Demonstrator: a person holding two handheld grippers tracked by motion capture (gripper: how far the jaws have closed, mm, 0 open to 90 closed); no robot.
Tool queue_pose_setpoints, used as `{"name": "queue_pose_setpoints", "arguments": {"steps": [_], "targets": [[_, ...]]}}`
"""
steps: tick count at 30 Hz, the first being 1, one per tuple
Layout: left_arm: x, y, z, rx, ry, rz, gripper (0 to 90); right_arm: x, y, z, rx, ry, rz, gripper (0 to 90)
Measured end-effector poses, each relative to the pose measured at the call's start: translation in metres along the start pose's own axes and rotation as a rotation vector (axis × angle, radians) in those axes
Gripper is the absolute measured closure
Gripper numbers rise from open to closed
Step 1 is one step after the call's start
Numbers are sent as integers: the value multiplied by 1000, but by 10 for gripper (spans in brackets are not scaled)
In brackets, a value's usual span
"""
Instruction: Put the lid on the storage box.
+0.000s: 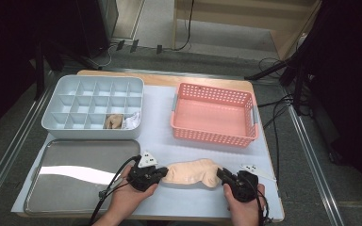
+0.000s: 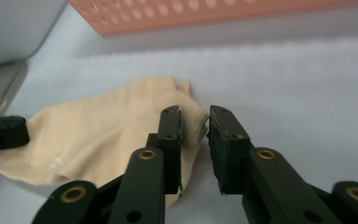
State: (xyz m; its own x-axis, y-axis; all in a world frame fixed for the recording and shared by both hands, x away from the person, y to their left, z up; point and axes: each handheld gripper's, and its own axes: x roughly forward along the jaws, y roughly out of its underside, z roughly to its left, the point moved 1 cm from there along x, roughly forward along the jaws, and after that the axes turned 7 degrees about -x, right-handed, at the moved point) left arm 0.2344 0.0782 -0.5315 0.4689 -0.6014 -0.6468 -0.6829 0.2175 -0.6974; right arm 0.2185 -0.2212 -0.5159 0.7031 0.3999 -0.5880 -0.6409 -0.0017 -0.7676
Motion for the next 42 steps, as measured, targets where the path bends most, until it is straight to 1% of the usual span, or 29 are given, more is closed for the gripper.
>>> {"name": "queue_pose_setpoints", "arguments": {"steps": [1, 2, 3, 4, 5, 6, 7, 9, 11, 12, 13, 15, 16, 17, 20, 22, 24, 25, 26, 27, 28, 29, 30, 32, 34, 36, 38, 40, 42], "targets": [[0, 0, 0, -1, -1, -1, 872, -4, -3, 6, -20, 24, -44, 712], [-1, 0, 0, -3, -2, -4, 864, -7, -5, 10, -28, 30, -73, 714], [-1, 0, 0, 0, -6, -8, 842, -10, -8, 19, -47, 11, -122, 734], [-2, 0, -1, -5, -5, -18, 827, -10, -9, 25, -60, -14, -137, 754], [-4, -1, -1, -5, -14, -34, 794, -8, -10, 34, -84, -55, -142, 787], [-6, -2, -3, -8, -22, -54, 771, -4, -9, 44, -111, -92, -131, 820], [-8, -2, -4, -7, -23, -63, 762, 3, -7, 56, -152, -114, -99, 860], [-10, -4, -7, -1, 0, -84, 790, 13, -1, 67, -187, -134, -41, 895], [-8, -4, -10, 17, 17, -63, 835, 20, 8, 73, -210, -125, 8, 899], [-5, -3, -11, 23, 29, -48, 860, 21, 12, 73, -215, -110, 33, 900], [-3, -1, -12, 28, 25, -25, 876, 23, 16, 71, -221, -98, 61, 900], [3, 1, -13, 38, 15, 18, 890, 28, 24, 66, -225, -92, 113, 899], [4, 1, -12, 30, 16, 30, 897, 27, 26, 64, -211, -102, 97, 899], [4, 0, -12, 30, 12, 29, 899, 25, 25, 61, -205, -101, 105, 899], [4, 0, -10, 20, 16, 42, 892, 21, 24, 59, -224, -75, 116, 890], [4, -1, -11, 18, 16, 45, 882, 19, 22, 57, -202, -88, 103, 874], [4, 0, -11, 14, 16, 44, 870, 16, 15, 59, -185, -104, 38, 873], [4, 0, -11, 14, 17, 43, 866, 17, 13, 61, -197, -108, 21, 873], [3, 0, -12, 22, 17, 43, 857, 19, 10, 66, -210, -106, 23, 873], [2, 0, -13, 25, 12, 37, 854, 24, 9, 71, -241, -107, 32, 871], [2, 0, -13, 25, 16, 34, 853, 29, 10, 75, -271, -93, 53, 869], [1, -1, -12, 28, 13, 34, 852, 35, 12, 77, -287, -81, 75, 868], [0, -1, -11, 21, 14, 28, 852, 41, 15, 79, -294, -79, 103, 862], [-3, -2, -9, 15, 11, 15, 852, 43, 17, 78, -285, -84, 94, 860], [-5, -3, -5, 9, 7, 11, 853, 40, 17, 76, -289, -84, 98, 853], [-4, -3, -3, 5, 8, 14, 853, 34, 19, 73, -301, -99, 110, 850], [-5, -2, -3, 3, 9, 12, 852, 28, 20, 69, -295, -111, 108, 831], [-6, -3, -3, 3, 8, 9, 851, 17, 18, 63, -257, -124, 69, 798], [-7, -3, -2, 6, 5, 5, 851, 8, 13, 54, -224, -106, 20, 787]]}}
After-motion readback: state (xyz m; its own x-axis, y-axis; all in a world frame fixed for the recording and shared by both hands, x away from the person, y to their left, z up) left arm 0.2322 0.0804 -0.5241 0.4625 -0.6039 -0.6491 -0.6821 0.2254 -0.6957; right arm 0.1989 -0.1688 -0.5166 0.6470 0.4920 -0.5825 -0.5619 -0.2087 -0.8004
